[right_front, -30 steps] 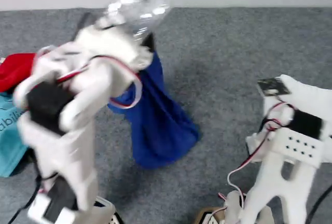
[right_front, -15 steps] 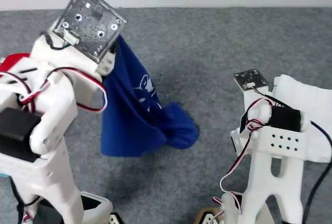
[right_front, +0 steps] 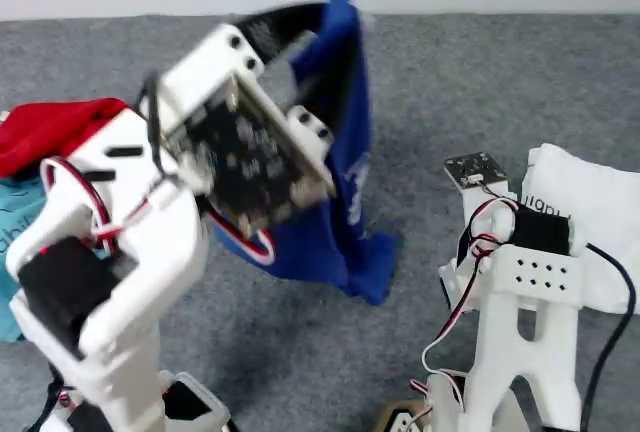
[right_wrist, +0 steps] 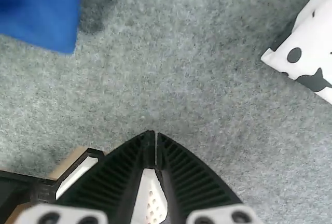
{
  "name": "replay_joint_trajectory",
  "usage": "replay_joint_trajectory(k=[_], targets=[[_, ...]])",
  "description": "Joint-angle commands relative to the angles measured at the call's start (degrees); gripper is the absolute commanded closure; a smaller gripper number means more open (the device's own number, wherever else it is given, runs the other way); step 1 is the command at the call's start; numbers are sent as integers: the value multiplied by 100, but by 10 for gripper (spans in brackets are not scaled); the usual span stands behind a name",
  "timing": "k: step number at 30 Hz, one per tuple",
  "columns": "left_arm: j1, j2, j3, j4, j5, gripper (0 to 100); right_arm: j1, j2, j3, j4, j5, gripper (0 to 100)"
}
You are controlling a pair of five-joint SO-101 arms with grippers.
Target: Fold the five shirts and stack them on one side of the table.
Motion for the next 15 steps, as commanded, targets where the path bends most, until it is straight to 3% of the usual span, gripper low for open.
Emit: replay_joint_trajectory(k=[1, 6, 10, 15], targets=[[220, -123, -365, 651, -44, 987, -13, -101, -53, -66, -44, 990], [-88, -132, -268, 2277, -18, 987, -13, -127, -62, -242, -35, 990], [-985, -668, 585, 2215, -44, 987, -48, -127, -70, -558, -44, 990], [-1811, -1626, 2615, 2215, -97, 987, -57, -110, -79, -1077, -35, 990]])
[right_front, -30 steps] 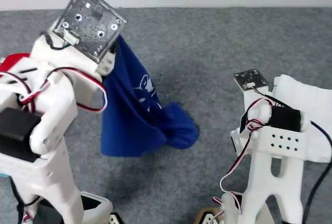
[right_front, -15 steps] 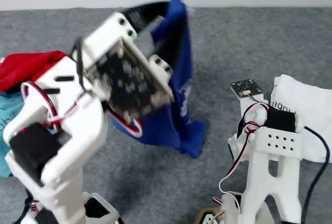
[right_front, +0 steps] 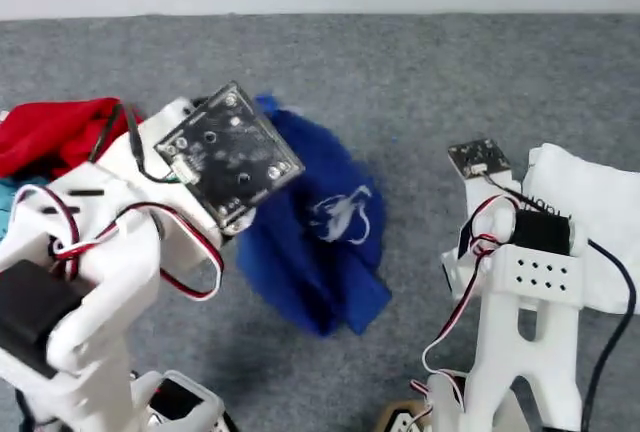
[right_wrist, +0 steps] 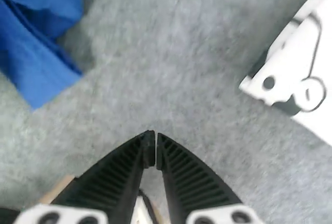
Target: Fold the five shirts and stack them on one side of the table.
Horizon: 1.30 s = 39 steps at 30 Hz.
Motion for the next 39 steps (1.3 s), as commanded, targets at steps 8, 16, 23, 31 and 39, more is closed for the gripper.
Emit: replay_joint_trajectory(k=[8, 16, 23, 31, 39], targets=[[-1626, -1837, 3899, 88, -932, 987, -673, -66, -554, -1244, -44, 990], [-3209, -1969, 5402, -334, -1037, 987, -2053, 620, -756, -1771, -53, 990], [-3640, -1978, 6123, -422, -1037, 987, -2475, 2404, -2365, -1727, -62, 990], [-3640, -1987, 6580, -422, -1011, 987, -3108, 4391, -4264, -1727, -123, 990], [-3727, -1987, 6554, -431, -1002, 987, -3556, 5903, -5257, -1710, -369, 990]])
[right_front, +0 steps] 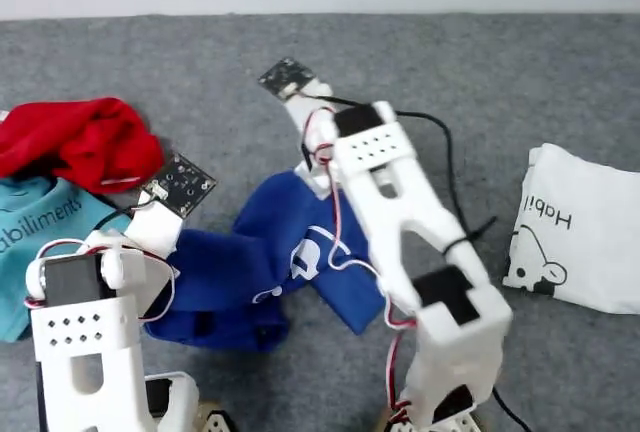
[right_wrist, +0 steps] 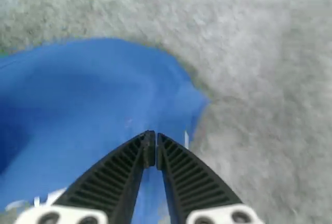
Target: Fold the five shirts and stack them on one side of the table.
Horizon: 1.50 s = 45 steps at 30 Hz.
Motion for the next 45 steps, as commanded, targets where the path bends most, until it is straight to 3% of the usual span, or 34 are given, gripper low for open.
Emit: replay_joint_trajectory(k=[1, 8, 14, 18, 27, 34, 38, 45], targets=[[-255, -114, -75, -149, -26, 987, -154, 347, -422, 40, -35, 990], [-1785, -114, -75, -545, -26, 987, 180, 681, -422, 1815, 299, 990], [-1969, -114, -233, -343, -26, 987, 804, 637, -360, 3160, 378, 990], [-1767, -114, -400, -220, -26, 987, 1244, 198, 360, 3152, 448, 990], [-976, -114, -400, 158, -53, 987, 1235, -1657, 2514, 3152, 1257, 990], [-844, -114, -391, 158, -53, 987, 804, -2756, 1495, 2923, 1108, 990], [-844, -114, -391, 149, -44, 987, 268, -2387, 818, 2545, 536, 990], [-879, -114, -400, 176, -26, 987, -338, -910, 202, 1789, 185, 990]])
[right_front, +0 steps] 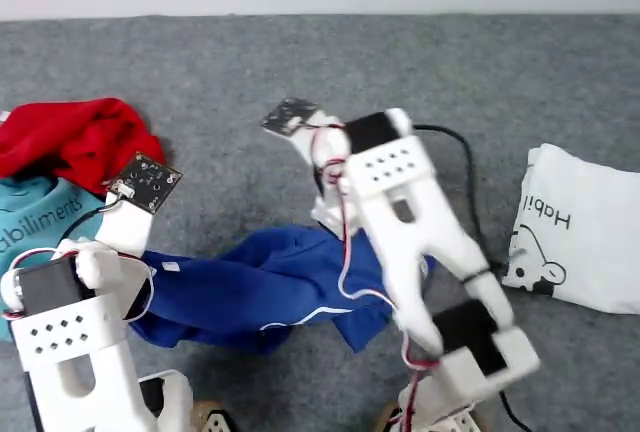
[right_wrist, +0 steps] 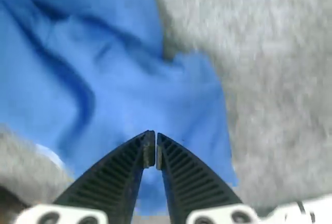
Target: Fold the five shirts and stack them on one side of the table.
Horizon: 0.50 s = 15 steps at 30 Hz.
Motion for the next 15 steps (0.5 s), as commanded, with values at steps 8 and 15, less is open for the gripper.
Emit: replay_joint_trajectory(k=[8, 15], targets=[[-9, -123, -312, 220, -9, 987, -233, 1490, -668, 796, -299, 990], [-589, -123, -769, 264, -9, 987, -259, 936, 756, 1103, -290, 990]])
